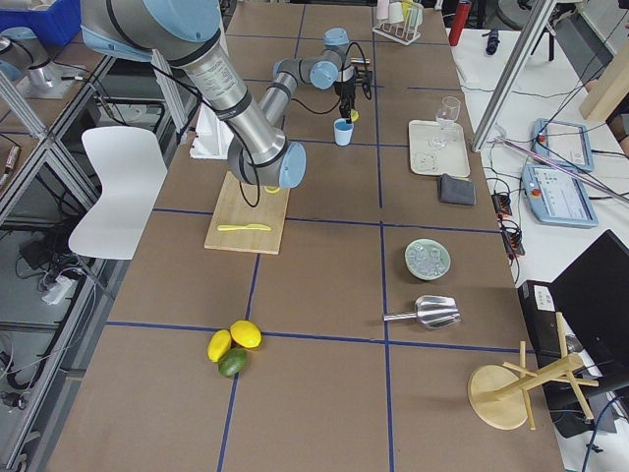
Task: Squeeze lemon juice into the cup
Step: 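Lower the lemon slice into the blue cup and open the right gripper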
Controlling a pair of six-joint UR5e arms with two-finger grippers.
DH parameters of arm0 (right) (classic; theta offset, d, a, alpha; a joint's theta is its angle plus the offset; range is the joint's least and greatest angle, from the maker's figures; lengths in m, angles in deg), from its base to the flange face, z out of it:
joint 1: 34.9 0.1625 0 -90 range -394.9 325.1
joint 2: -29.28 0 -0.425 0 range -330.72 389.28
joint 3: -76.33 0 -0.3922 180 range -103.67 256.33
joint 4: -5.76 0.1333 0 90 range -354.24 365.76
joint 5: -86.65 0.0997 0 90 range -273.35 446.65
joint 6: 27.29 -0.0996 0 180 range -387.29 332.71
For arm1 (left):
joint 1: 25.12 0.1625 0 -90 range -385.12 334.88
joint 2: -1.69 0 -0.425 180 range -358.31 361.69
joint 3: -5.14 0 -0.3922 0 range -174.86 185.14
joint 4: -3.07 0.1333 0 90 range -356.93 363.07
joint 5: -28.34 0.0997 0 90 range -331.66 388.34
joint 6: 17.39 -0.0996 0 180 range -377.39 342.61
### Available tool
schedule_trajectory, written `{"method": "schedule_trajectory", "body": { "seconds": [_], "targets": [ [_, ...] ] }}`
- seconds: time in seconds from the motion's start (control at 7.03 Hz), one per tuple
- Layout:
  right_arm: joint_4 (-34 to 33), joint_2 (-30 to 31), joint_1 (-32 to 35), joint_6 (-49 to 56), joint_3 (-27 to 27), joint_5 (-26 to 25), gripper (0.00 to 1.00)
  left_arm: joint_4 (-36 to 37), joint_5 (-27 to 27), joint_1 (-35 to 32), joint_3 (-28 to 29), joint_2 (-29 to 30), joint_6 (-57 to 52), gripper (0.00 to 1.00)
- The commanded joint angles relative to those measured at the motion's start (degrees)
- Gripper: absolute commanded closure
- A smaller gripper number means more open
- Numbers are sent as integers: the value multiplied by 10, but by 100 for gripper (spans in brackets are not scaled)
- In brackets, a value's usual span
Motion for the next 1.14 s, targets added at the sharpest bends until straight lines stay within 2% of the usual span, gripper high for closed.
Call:
{"method": "schedule_trajectory", "body": {
  "seconds": [0.0,0.43,1.0],
  "targets": [
    [-3,6,0,-1,-3,16,36,0,0,0,-1,0,0,0],
    [-4,12,0,-1,-4,17,36,0,0,0,-1,0,0,0],
    [-31,12,0,-1,-26,21,22,0,0,0,0,0,0,0]
  ]
}}
